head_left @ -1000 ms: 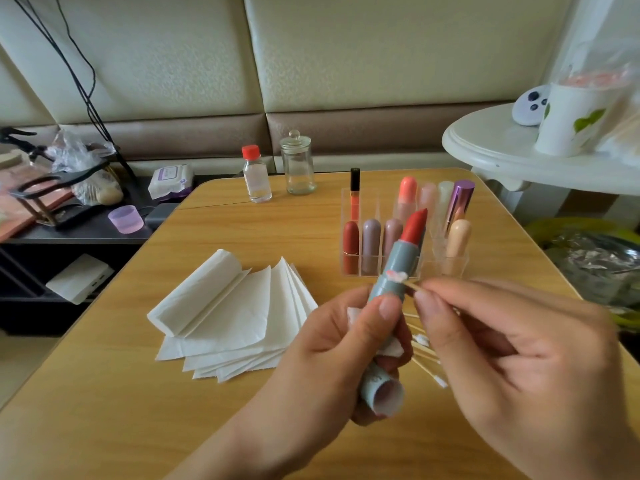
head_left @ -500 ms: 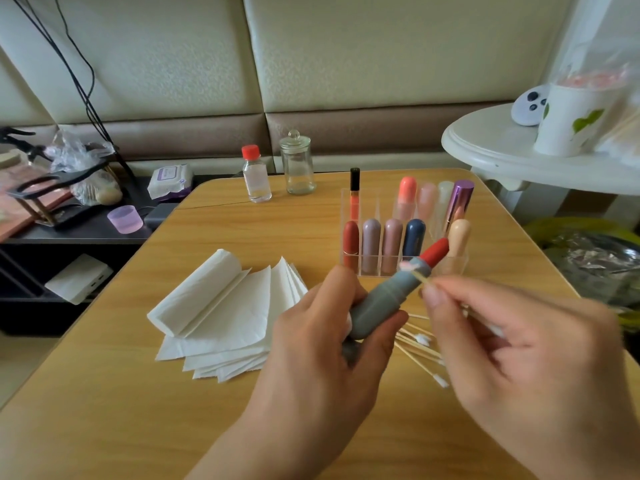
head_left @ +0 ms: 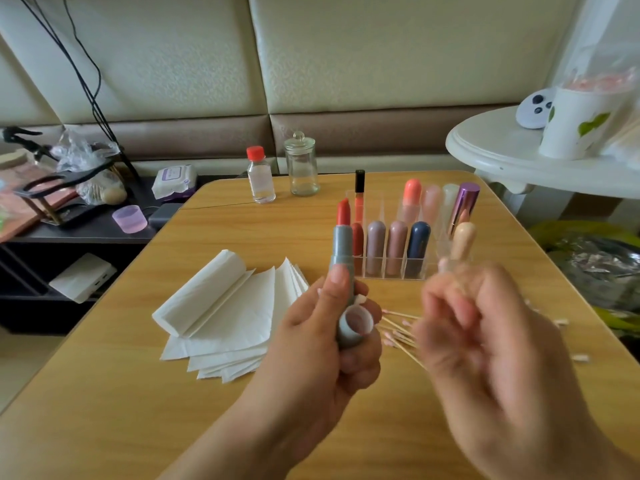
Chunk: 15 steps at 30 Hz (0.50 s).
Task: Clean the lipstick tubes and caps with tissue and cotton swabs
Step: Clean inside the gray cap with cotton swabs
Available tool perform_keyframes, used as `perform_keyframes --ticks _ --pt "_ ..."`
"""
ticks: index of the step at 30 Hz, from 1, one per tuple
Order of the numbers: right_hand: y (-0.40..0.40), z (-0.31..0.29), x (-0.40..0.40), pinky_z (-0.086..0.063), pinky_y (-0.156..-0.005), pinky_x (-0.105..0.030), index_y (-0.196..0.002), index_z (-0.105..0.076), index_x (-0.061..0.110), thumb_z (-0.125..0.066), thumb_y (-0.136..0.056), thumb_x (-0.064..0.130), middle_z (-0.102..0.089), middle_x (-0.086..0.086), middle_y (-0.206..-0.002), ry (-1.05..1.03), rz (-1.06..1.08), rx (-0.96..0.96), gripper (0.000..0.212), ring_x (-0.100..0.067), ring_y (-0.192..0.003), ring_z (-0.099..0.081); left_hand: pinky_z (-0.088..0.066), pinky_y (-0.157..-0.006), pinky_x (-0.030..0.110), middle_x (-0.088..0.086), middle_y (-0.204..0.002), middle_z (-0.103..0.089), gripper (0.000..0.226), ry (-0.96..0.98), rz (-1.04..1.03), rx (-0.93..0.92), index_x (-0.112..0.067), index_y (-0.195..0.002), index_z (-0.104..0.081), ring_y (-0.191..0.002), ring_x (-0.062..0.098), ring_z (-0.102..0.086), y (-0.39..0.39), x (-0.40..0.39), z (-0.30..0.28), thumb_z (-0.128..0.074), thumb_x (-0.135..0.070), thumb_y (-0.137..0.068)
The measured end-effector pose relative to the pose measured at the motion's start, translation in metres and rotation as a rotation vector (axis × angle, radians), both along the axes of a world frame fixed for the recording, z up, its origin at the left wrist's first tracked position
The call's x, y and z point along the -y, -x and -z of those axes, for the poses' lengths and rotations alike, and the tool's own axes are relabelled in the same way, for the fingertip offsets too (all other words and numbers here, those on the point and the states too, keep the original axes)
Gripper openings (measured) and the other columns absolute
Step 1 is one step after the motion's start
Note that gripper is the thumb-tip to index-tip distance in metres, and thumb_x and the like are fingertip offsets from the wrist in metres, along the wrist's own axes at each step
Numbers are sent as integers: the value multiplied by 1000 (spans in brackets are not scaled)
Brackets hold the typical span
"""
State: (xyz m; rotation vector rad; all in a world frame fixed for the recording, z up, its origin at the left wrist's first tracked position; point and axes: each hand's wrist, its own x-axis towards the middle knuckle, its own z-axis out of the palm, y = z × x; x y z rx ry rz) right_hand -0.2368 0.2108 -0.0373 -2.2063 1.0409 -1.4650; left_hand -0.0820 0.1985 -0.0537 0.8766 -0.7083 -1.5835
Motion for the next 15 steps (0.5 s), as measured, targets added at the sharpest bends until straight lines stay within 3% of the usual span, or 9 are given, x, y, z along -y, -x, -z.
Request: perform_keyframes --ticks 1,3,5,6,8,10,13,14,15 --pt "-3 5 1 -44 -53 -22 -96 -51 24 -58 -90 57 -48 11 -75 -27 -5 -36 35 -14 -58 -53 -23 -39 16 0 -64 -42 31 -34 36 -81 -11 -93 -51 -42 7 -26 0 0 -2 -53 -42 -88" --pt "-2 37 18 -46 -59 -17 -104 -58 34 -78 -70 62 -48 15 -78 -268 11 -152 48 -15 -65 -57 -26 -38 14 2 -68 -42 34 -39 70 -182 -9 -93 -54 -43 7 -27 -1 1 -2 -57 -42 -88" --pt "-4 109 33 -58 -70 -33 -101 -62 46 -76 -40 89 -62 12 -83 -297 204 -163 76 -16 -74 -63 -29 -37 15 3 -70 -38 35 1 112 -216 -9 -94 -57 -42 7 -31 -2 1 0 -60 -44 -91" --pt "-5 126 37 -60 -74 -38 -99 -61 49 -70 -34 96 -65 16 -88 -310 164 -141 81 -14 -78 -64 -31 -38 16 4 -71 -37 35 32 142 -200 -9 -93 -58 -43 7 -33 -2 0 1 -58 -44 -89" --pt "-6 85 20 -56 -65 -29 -89 -55 45 -83 -53 72 -67 9 -82 -305 40 -36 53 -19 -67 -61 -37 -42 19 4 -69 -40 36 75 162 -104 -11 -93 -57 -46 9 -38 -2 -2 1 -54 -46 -88" --pt "-18 15 2 -48 -59 -23 -85 -43 52 -78 -68 50 -68 6 -83 -208 -9 104 39 -19 -58 -58 -44 -45 21 5 -67 -47 40 66 131 -42 -10 -97 -58 -49 11 -45 0 -3 2 -55 -49 -92" --pt "-15 6 4 -51 -78 -28 -82 -42 50 -80 -68 43 -70 1 -88 -157 -128 247 41 -22 -53 -55 -49 -67 33 5 -76 -58 36 85 138 -67 -10 -99 -64 -69 19 -54 1 0 7 -58 -44 -90" --pt "-17 9 5 -54 -79 -35 -81 -42 48 -84 -67 46 -71 -2 -92 -165 -136 272 45 -26 -53 -55 -47 -75 39 6 -81 -61 37 102 160 -86 -8 -100 -63 -77 24 -54 0 1 8 -57 -42 -89" --pt "-15 14 7 -56 -70 -38 -80 -42 47 -85 -67 51 -71 -5 -96 -191 -145 318 45 -28 -54 -55 -44 -82 44 7 -85 -64 37 110 184 -104 -6 -103 -62 -84 28 -54 -1 3 10 -55 -39 -88"
